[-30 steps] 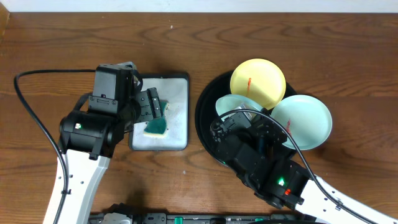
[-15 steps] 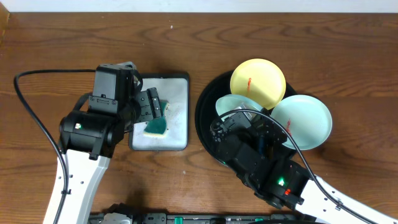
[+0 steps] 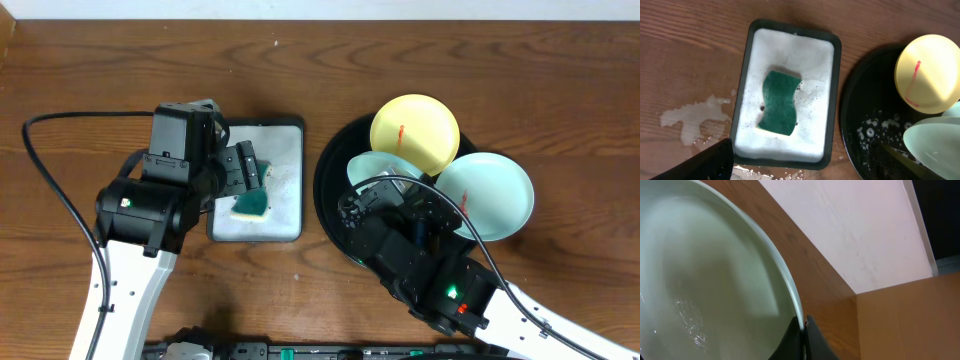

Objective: Clean dirty plates on tray and stack at the side
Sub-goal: 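Lift the right pale green plate off the tray with right gripper, then carry the plate to the table's right side and set it down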

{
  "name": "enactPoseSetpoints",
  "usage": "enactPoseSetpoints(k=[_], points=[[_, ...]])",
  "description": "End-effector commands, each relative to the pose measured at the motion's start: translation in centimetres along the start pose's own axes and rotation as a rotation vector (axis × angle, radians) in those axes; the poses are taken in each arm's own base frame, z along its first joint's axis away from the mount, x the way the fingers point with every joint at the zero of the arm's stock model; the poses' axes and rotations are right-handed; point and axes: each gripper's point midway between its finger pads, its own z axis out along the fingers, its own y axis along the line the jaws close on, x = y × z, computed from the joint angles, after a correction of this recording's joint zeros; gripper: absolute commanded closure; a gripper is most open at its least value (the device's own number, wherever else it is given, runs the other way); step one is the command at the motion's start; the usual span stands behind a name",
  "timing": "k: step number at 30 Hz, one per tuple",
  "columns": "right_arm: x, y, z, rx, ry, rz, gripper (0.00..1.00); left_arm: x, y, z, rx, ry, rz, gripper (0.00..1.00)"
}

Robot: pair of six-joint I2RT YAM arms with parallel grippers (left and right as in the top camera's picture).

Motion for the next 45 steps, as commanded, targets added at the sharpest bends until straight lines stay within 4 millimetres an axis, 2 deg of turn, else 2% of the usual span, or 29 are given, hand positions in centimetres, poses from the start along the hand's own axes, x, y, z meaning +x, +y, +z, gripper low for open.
enactPoseSetpoints(k=[1,4,6,7,9,10,12,13,15,17,19,22,27,31,34,36,40,43,44,45], points=[[-0.5,-0.8,-0.4,0.028,-0.014,0.022,0.99,-0.6,-0.2,-0.5,0.005,-0.018,0.004,0.15],[-0.3,-0.1,-0.1,-0.018,-0.008,0.109,0.99,-0.6,-0.2,-0.5,0.005,-0.017,0.004,0.15],[0.0,1.6,0.6,-0.134,0.016,0.152,0.99,-0.6,-0.2,-0.5,0.005,-0.018,0.004,0.15],[0.5,1.5,1.1,-0.149,0.036,0.123,0.99,-0.6,-0.2,-0.5,0.005,-0.017,0.004,0.15],[1.3,-0.4,2.0,-0.066,0.069,0.139,0.99,-0.6,-0.2,-0.5,0.005,-0.018,0.004,0.15],[1.1,-0.6,2.2,-0.07,0.066,0.166,0.99,-0.6,-0.2,-0.5,0.005,-0.018,0.004,0.15],[0.7,0.4,2.2,-0.143,0.049,0.117,0.99,-0.6,-0.2,-0.5,0.005,-0.018,0.004,0.15],[0.9,0.0,2.3,-0.119,0.054,0.09,0.99,-0.6,-0.2,-0.5,0.005,-0.018,0.004,0.15],[1.0,-0.7,2.5,-0.076,0.067,0.162,0.99,-0.6,-0.2,-0.5,0.005,-0.018,0.004,0.15],[0.3,1.8,2.1,-0.219,0.038,0.154,0.99,-0.6,-0.2,-0.5,0.005,-0.017,0.004,0.15],[0.7,1.6,2.1,-0.206,0.052,0.162,0.99,-0.6,-0.2,-0.5,0.005,-0.018,0.004,0.15],[1.2,0.4,2.5,-0.159,0.08,0.304,0.99,-0.6,-0.2,-0.5,0.005,-0.017,0.004,0.15],[0.6,0.4,3.4,-0.359,0.134,0.649,0.99,-0.6,-0.2,-0.5,0.005,-0.018,0.004,0.15],[0.9,-2.5,5.1,-0.501,0.188,0.866,0.99,-0.6,-0.2,-0.5,0.005,-0.018,0.004,0.15],[3.1,-6.1,6.7,-0.542,0.234,1.052,0.99,-0.6,-0.2,-0.5,0.005,-0.018,0.004,0.15],[5.5,-8.7,7.8,-0.535,0.254,1.181,0.99,-0.6,-0.2,-0.5,0.005,-0.018,0.004,0.14],[11.9,-13.1,9.8,-0.445,0.317,1.415,0.99,-0.6,-0.2,-0.5,0.005,-0.018,0.004,0.15],[17.9,-15.6,10.9,-0.308,0.405,1.584,0.99,-0.6,-0.2,-0.5,0.005,-0.018,0.004,0.14],[20.7,-16.4,11.3,-0.247,0.445,1.647,0.99,-0.6,-0.2,-0.5,0.005,-0.018,0.004,0.15],[22.1,-16.7,11.5,-0.215,0.468,1.681,0.99,-0.6,-0.2,-0.5,0.005,-0.018,0.004,0.14]])
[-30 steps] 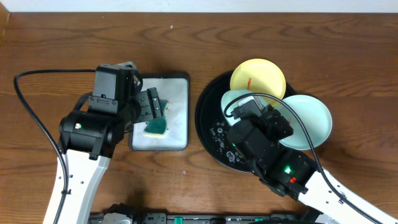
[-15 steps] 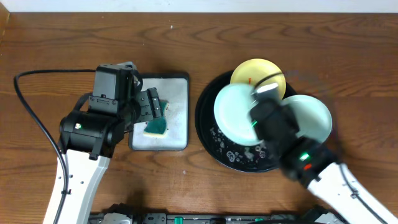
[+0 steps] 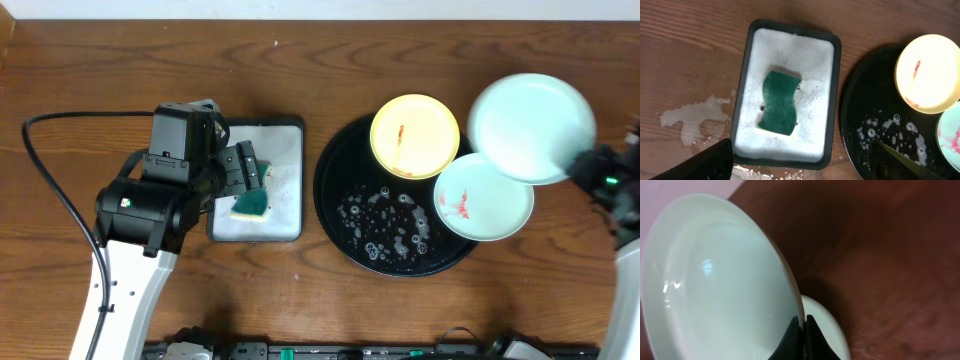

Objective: Clean dirty plates on tray and stack at the side
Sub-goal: 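Carry the plate to the table's right side and set it down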

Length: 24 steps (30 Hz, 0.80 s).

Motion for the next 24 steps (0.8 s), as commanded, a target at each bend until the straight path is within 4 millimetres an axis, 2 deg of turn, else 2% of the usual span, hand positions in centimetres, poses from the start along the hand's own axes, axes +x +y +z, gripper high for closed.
enactPoseSetpoints(k=[1,5,7,10,12,17,18,19,21,23,24], points=[[-1.7,-4.2,0.9,-0.002,0.008,0.211,0.99,-0.6,-0.2,-0.5,0.005,-0.018,0.004,0.15],[-2.8,-9.9,2.6,0.104,-0.014,0.353,0.99,-0.6,-0.2,-0.5,0.005,-0.018,0.004,0.15],[-2.7,-12.8,3.5,0.178,-0.011,0.398,0.99,-0.6,-0.2,-0.5,0.005,-0.018,0.004,0.15],[-1.2,-16.9,5.0,0.332,0.032,0.438,0.99,-0.6,-0.2,-0.5,0.005,-0.018,0.004,0.15],[0.1,-18.7,5.8,0.406,0.075,0.452,0.99,-0.6,-0.2,-0.5,0.005,-0.018,0.004,0.15],[1.8,-19.8,7.8,0.421,0.146,0.466,0.99,-0.6,-0.2,-0.5,0.005,-0.018,0.004,0.15],[1.8,-19.9,8.0,0.419,0.146,0.454,0.95,-0.6,-0.2,-0.5,0.005,-0.018,0.004,0.15],[1.5,-19.9,8.0,0.414,0.14,0.43,0.88,-0.6,-0.2,-0.5,0.005,-0.018,0.004,0.15],[0.5,-19.2,8.2,0.361,0.12,0.357,0.66,-0.6,-0.2,-0.5,0.005,-0.018,0.004,0.15],[-0.4,-17.3,8.1,0.264,0.108,0.329,0.52,-0.6,-0.2,-0.5,0.005,-0.018,0.004,0.14],[-0.8,-15.7,8.0,0.189,0.103,0.322,0.48,-0.6,-0.2,-0.5,0.005,-0.018,0.004,0.15]])
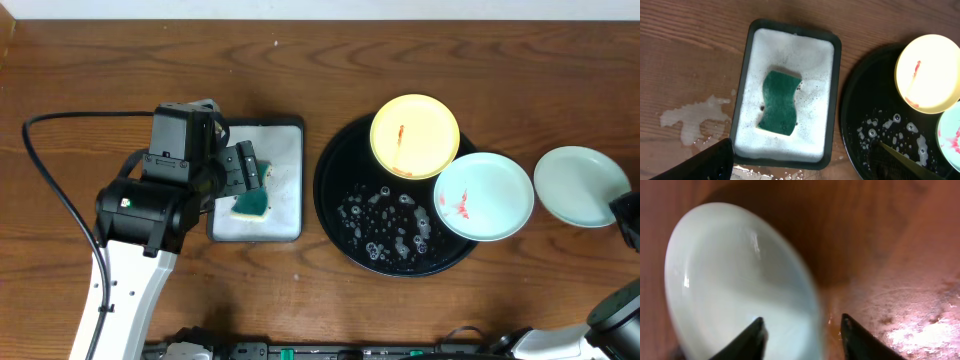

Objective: Clean dirty plates on tray and stack at the side
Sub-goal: 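Carry the plate to the table's right side and set it down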

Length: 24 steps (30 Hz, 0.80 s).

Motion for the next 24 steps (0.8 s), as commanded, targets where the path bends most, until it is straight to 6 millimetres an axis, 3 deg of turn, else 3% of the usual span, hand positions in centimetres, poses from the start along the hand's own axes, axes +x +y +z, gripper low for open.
enactPoseSetpoints(k=[1,5,8,14,19,24], points=[[-0.2,5.2,-3.0,-0.245,-0.007,-0.098,0.46,-0.6,-0.2,-0.5,0.005,-0.018,0.004,0.15],[3.0,11.2,-7.0,-0.483,0.043,-0.255,0.48,-0.6,-0.2,-0.5,0.005,-0.018,0.004,0.15],[6.6,13.3,-8.5,-0.466,0.069,-0.435,0.5,-0.6,-0.2,-0.5,0.005,-0.018,0.004,0.15],[12.4,12.3,-6.0,-0.098,0.11,-0.745,0.46,-0.6,-0.2,-0.5,0.005,-0.018,0.004,0.15],[12.2,10.7,-4.1,0.213,0.019,-0.899,0.4,-0.6,-0.2,-0.5,0.005,-0.018,0.004,0.14],[12.2,10.8,-3.6,0.241,0.007,-0.9,0.42,-0.6,-0.2,-0.5,0.005,-0.018,0.004,0.14]])
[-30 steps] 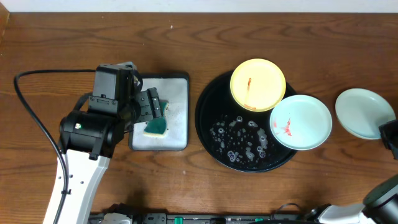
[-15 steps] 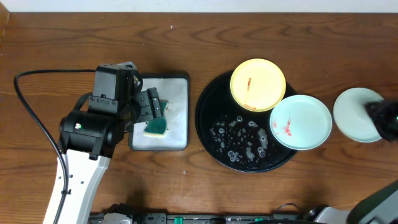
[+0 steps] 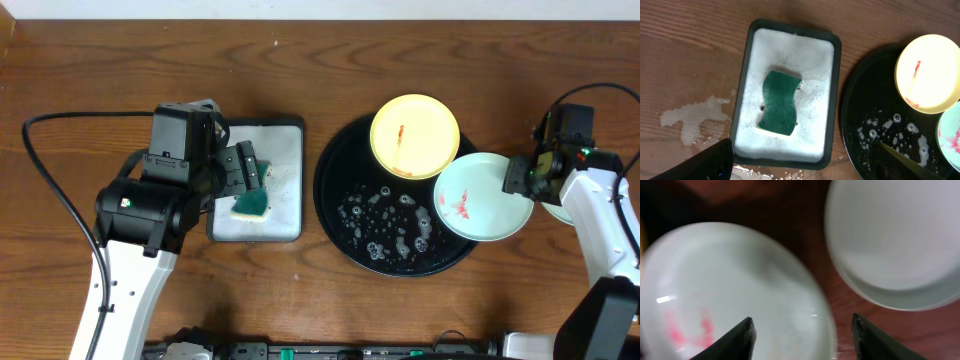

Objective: Clean dirty plates on tray and stack at the side
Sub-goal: 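Carry the plate to the table's right side and set it down, then move right gripper back and grasp the remaining pale green plate rim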

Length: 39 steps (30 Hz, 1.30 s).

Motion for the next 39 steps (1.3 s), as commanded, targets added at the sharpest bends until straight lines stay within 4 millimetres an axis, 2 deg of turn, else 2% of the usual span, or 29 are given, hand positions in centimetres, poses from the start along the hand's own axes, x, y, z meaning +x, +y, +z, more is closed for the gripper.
enactPoseSetpoints(k=[1,3,9,13,15,16,17,21,26,30,33,37,39], points=[[-0.3,-2.2,-0.1,0.133,-0.019,-0.008,0.46,-0.6,-0.2,-0.5,0.005,-0.018,0.003,0.14],[-0.1,-2.3,0.0,0.135,-0.012,-0.007,0.49,-0.6,-0.2,-0.5,0.005,-0.018,0.004,0.14],[1.8,-1.9,1.9,0.082,0.022,0.045,0.55,-0.6,-0.2,-0.5,0.005,-0.018,0.003,0.14],[3.0,-1.8,2.8,0.074,0.038,0.079,0.63,-0.6,-0.2,-0.5,0.005,-0.018,0.003,0.14],[3.5,-1.7,3.2,0.066,0.045,0.083,0.73,-0.6,-0.2,-0.5,0.005,-0.018,0.004,0.14],[3.6,-1.6,3.3,0.06,0.049,0.082,0.83,-0.6,-0.2,-0.5,0.005,-0.018,0.004,0.14],[3.7,-1.5,3.3,0.057,0.053,0.082,0.99,-0.6,-0.2,-0.5,0.005,-0.018,0.004,0.14],[4.2,-1.3,2.3,0.042,0.075,0.078,0.99,-0.6,-0.2,-0.5,0.005,-0.018,0.003,0.14],[4.0,-0.8,-1.0,-0.003,0.047,0.07,0.99,-0.6,-0.2,-0.5,0.005,-0.018,0.004,0.14],[4.4,1.0,-3.8,-0.106,0.006,0.056,0.99,-0.6,-0.2,-0.5,0.005,-0.018,0.004,0.14],[5.2,3.1,-5.3,-0.207,0.006,0.026,0.99,-0.6,-0.2,-0.5,0.005,-0.018,0.003,0.14],[7.2,8.1,-6.0,-0.412,0.072,-0.048,0.99,-0.6,-0.2,-0.5,0.005,-0.018,0.003,0.14],[8.5,9.6,-5.3,-0.434,0.119,-0.039,0.99,-0.6,-0.2,-0.5,0.005,-0.018,0.004,0.14]])
